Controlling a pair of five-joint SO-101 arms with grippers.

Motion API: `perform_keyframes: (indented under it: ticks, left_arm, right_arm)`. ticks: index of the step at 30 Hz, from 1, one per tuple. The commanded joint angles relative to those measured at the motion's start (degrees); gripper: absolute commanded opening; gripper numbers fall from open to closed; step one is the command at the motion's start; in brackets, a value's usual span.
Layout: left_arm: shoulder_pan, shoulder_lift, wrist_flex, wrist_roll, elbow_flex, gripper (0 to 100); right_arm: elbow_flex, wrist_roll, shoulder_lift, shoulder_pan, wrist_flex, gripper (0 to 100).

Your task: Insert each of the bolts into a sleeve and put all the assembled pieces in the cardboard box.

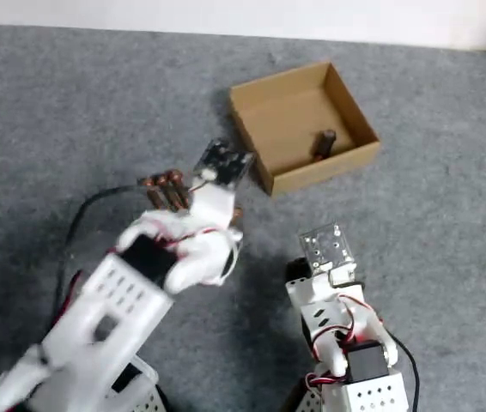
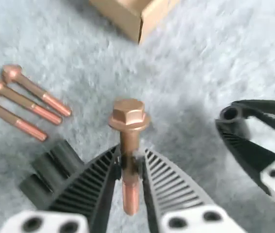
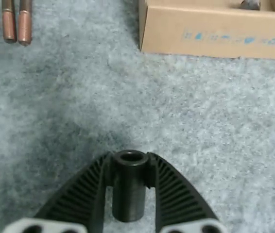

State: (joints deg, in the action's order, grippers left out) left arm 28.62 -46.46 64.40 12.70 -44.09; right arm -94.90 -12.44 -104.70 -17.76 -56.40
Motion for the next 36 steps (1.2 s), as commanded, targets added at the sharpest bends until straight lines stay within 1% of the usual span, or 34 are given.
perform_keyframes:
  ticks: [1, 4, 6, 9, 13, 16, 17, 20, 21, 24, 31, 34, 36]
  left_arm:
    - [-0.13, -13.67, -3.08, 0.18, -3.47, 0]
    - [0.66, -23.08, -7.56, 1.41, -11.21, 0]
    - [0.57, -28.88, -12.40, 5.45, -17.10, 0]
    - [0.48, -37.76, -20.92, 10.46, -25.63, 0]
    - [0.66, -50.15, -30.68, 11.69, -34.59, 0]
    - [0.66, -58.51, -34.99, 11.87, -38.81, 0]
    - [0.57, -59.65, -35.43, 13.10, -39.16, 0]
    - [0.48, -57.54, -35.52, 21.01, -39.08, 0]
    - [0.48, -57.19, -36.13, 22.59, -38.90, 0]
    - [0.84, -57.54, -38.42, 22.59, -39.16, 0]
    - [1.01, -57.54, -39.65, 22.95, -42.07, 1]
    - [0.75, -57.54, -43.34, 22.68, -45.32, 1]
    - [0.75, -57.54, -46.59, 22.59, -47.69, 1]
  right_arm:
    - [0.31, -0.44, -0.66, -0.48, 6.55, 0.4]
    - [-0.13, -0.44, -0.66, -4.79, 13.58, 0.4]
    - [-0.48, -0.44, -0.57, -9.10, 18.51, 0.4]
    - [-3.03, -0.62, -0.57, -13.23, 23.78, 0.4]
    - [-4.09, -0.70, -0.57, -14.73, 28.26, 0.4]
    - [-4.53, -0.53, -0.57, -14.73, 28.44, 0.4]
    - [-4.53, -0.53, -0.57, -14.73, 28.44, 0.4]
    - [-4.62, -0.53, -0.57, -14.55, 28.44, 0.4]
    - [-4.62, -0.53, -0.57, -14.64, 28.44, 0.4]
    - [-5.41, -0.53, -0.57, -14.81, 28.44, 0.4]
    - [-5.85, -0.62, -0.57, -15.43, 28.44, 0.4]
    - [-5.85, -0.79, -0.57, -17.36, 28.00, 0.4]
    - [-5.41, -0.79, -0.57, -18.86, 25.36, 0.4]
